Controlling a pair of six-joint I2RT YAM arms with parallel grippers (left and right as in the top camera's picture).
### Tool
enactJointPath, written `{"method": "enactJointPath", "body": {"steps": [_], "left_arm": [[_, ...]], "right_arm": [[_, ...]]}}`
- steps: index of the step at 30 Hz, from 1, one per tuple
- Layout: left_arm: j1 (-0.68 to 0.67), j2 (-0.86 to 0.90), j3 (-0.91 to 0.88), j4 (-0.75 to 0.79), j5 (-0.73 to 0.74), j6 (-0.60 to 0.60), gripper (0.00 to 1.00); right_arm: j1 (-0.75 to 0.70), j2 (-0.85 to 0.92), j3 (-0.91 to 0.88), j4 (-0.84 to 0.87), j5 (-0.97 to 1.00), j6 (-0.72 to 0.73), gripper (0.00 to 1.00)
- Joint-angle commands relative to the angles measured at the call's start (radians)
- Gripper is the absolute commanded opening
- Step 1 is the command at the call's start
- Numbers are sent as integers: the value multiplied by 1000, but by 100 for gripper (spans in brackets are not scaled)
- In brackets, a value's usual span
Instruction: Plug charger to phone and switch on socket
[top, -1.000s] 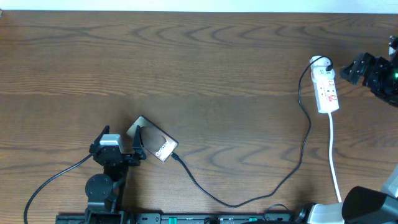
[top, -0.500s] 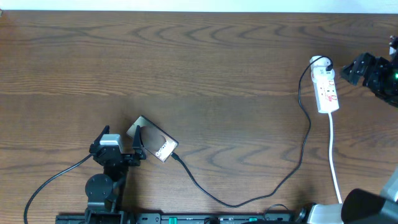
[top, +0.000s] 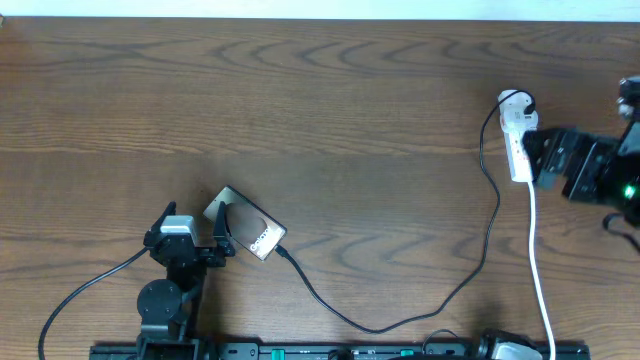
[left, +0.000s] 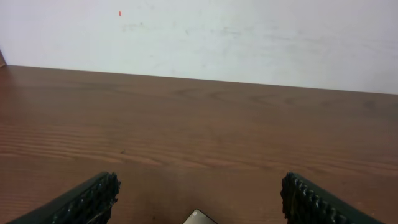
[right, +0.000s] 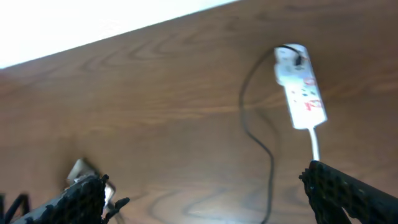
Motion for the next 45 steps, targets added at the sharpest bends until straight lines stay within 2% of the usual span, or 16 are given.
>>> {"method": "enactJointPath", "body": {"steps": [1,6,9,14,22,23,26,28,32,33,40,43,45], "left_arm": [[5,-7,-13,-40,-17,6,86],[5,-7,-13,-40,-17,6,86],[5,-7,-13,-40,-17,7,86],[5,-7,-13,-40,-17,7,86],[5,-7,-13,-41,-17,7,86],[5,-7,-13,-40,-17,7,86],[5,-7,-13,-41,-17,7,86],[5,-7,-13,-40,-17,7,86],[5,-7,-13,-40,-17,7,86],[5,-7,-13,-40,-17,7,86],[5,-7,-13,-40,-17,7,86],[5,-7,-13,-40,-17,7,86],[5,-7,-13,-41,-17,7,86]], "right_arm": [[69,-52,4,-1,-5,10,99],[98,-95,4,-7,-5,10,99],[108,-122,-5,7,64,-5,99],[150,-196,-105,79,104,-5,99],[235,-462,-644,586,108,-31,99],[253,-518,-777,707,108,-55,99],[280,-599,-980,904,107,-82,99],[301,-679,-1185,1114,107,-106,99],[319,-788,-1421,1367,108,-153,99],[324,-853,-1532,1466,107,-187,99],[324,-1049,-1798,1619,111,-216,99],[324,-1109,-1861,1619,144,-220,99],[324,-1154,-1860,1530,188,-220,99]]}}
